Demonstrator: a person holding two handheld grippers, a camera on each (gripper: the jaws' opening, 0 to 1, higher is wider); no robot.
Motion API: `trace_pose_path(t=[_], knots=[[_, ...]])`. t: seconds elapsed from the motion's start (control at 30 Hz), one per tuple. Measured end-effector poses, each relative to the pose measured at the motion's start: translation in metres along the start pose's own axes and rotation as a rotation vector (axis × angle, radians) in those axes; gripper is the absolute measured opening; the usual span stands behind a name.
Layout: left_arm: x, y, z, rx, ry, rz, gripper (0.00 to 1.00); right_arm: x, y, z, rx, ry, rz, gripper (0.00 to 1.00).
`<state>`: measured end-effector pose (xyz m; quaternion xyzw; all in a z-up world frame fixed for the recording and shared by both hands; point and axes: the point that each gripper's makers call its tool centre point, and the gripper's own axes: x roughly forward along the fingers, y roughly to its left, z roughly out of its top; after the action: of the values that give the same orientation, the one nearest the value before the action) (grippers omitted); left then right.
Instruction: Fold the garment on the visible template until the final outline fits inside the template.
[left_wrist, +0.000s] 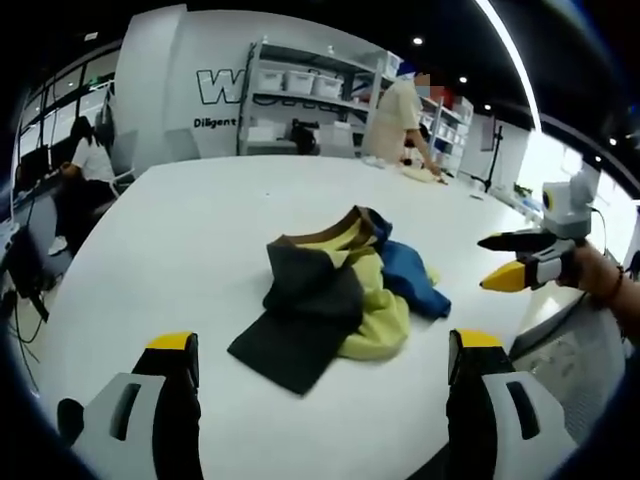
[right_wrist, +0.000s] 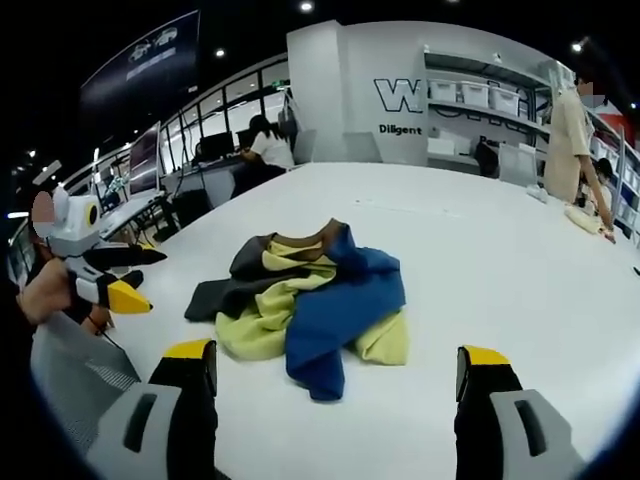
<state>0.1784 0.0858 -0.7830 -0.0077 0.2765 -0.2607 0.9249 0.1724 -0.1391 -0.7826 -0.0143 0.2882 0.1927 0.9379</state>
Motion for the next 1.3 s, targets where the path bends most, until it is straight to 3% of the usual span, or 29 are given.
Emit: trace_pose_path(t=[0.27,0.57,0.73,1.17,1.3], knots=[[-0.001,0.003,0.0,0.001,-0.003,0.013,0.98,0.0,-0.002,0.001,0.021,-0.005,0.0,0.98],[-0.002,0.004,0.005,0.025,-0.015,0.021,0.96,-0.005,-0.002,0.017,0.112,-0.076,0.032,0.93],[0.002,0.003,0.009,0.03,-0.009,0.011,0.95,-0.001,0.001,0.035,0.084,-0.095,0.041,0.93],[0.014,0.013,0.032,0.061,-0.005,0.006,0.91,0.011,-0.002,0.053,0.054,-0.104,0.052,0.92],[0.019,0.022,0.039,0.064,-0.005,0.006,0.88,0.017,-0.001,0.065,-0.01,-0.127,0.065,0.91]])
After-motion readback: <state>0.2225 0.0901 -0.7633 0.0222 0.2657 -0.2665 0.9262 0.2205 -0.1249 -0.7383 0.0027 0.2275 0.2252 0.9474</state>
